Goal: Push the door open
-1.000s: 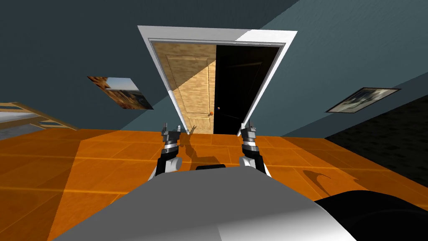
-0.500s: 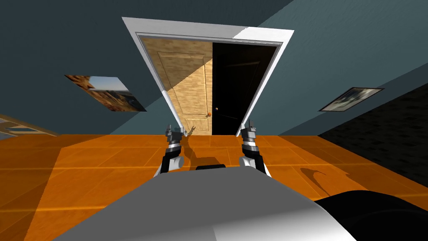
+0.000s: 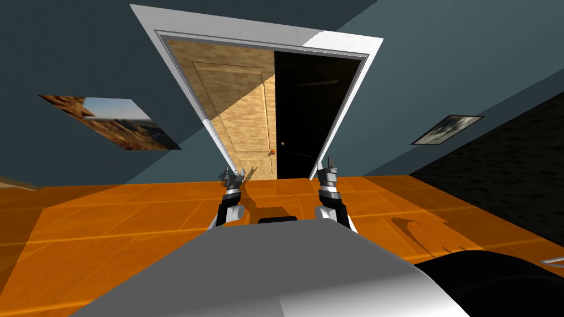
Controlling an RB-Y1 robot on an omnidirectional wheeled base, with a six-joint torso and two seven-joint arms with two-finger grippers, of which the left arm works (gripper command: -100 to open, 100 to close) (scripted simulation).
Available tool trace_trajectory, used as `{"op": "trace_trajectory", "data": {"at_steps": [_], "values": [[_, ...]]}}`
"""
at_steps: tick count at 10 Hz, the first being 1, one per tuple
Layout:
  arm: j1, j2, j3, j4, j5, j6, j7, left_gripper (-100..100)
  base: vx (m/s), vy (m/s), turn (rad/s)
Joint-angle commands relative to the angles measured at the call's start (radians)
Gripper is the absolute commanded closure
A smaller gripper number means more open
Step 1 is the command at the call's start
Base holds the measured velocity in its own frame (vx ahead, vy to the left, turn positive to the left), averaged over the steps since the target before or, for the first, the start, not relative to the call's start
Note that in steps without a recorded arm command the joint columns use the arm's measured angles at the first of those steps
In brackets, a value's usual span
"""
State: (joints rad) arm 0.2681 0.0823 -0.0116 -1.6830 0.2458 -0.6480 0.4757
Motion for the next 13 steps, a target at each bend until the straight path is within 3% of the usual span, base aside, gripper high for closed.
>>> {"op": "trace_trajectory", "data": {"at_steps": [1,13], "values": [[-0.016,0.002,-0.001,0.044,0.013,-0.009,0.035,-100,0.111,-0.014,-0.08],[-0.155,-0.002,-0.004,0.39,0.104,-0.082,0.275,-100,0.106,-0.005,-0.091]]}}
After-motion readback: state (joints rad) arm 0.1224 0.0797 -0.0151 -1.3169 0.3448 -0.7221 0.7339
